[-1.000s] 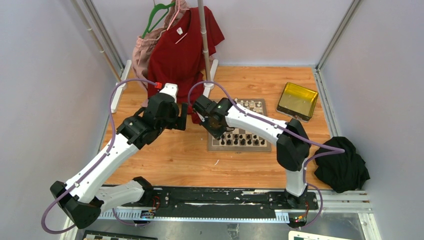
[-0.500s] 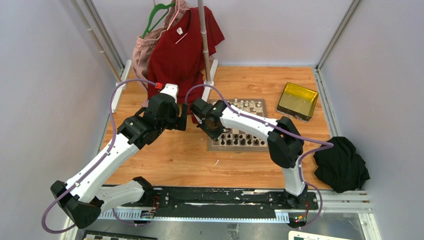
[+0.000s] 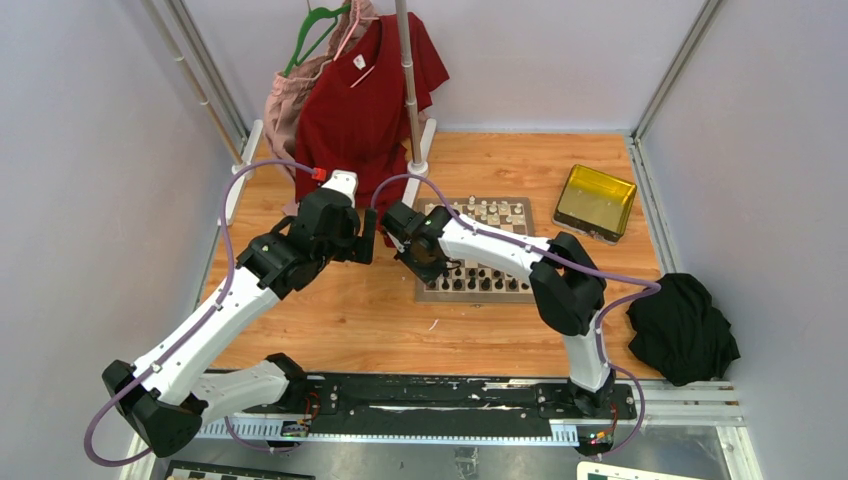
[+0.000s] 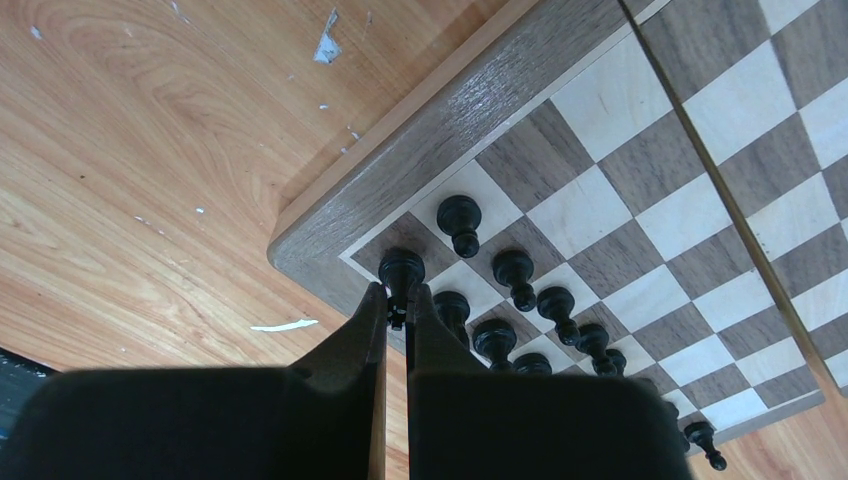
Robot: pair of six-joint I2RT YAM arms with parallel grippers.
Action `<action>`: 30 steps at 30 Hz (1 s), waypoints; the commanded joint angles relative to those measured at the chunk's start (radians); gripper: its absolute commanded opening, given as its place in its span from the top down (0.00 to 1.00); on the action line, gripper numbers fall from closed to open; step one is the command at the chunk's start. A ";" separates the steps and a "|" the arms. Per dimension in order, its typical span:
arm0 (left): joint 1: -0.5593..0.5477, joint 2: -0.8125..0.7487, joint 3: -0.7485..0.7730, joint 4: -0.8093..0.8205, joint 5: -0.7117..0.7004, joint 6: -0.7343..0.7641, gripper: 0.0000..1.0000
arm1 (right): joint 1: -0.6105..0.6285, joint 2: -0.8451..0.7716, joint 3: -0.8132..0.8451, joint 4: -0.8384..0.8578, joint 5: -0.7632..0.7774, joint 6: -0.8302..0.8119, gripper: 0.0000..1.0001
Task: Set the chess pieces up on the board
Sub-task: Place the chess piece on the chessboard, then reset both arms
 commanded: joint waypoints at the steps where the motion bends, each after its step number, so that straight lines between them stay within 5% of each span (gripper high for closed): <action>1: 0.004 -0.011 -0.009 0.019 0.000 -0.015 0.00 | 0.015 0.013 -0.032 0.016 -0.006 -0.001 1.00; 9: 0.006 -0.015 -0.016 0.017 0.002 -0.019 0.00 | 0.015 0.008 -0.058 0.036 -0.015 0.001 0.99; 13: 0.004 -0.011 -0.015 0.019 0.005 -0.022 0.00 | 0.015 -0.006 -0.056 0.032 -0.014 -0.004 0.79; 18: 0.004 0.005 -0.002 0.023 0.009 -0.024 0.00 | 0.015 -0.025 -0.033 0.013 -0.007 -0.020 0.67; 30: 0.006 0.052 0.086 0.026 -0.022 -0.006 0.00 | 0.009 -0.112 0.099 -0.049 0.044 -0.057 0.64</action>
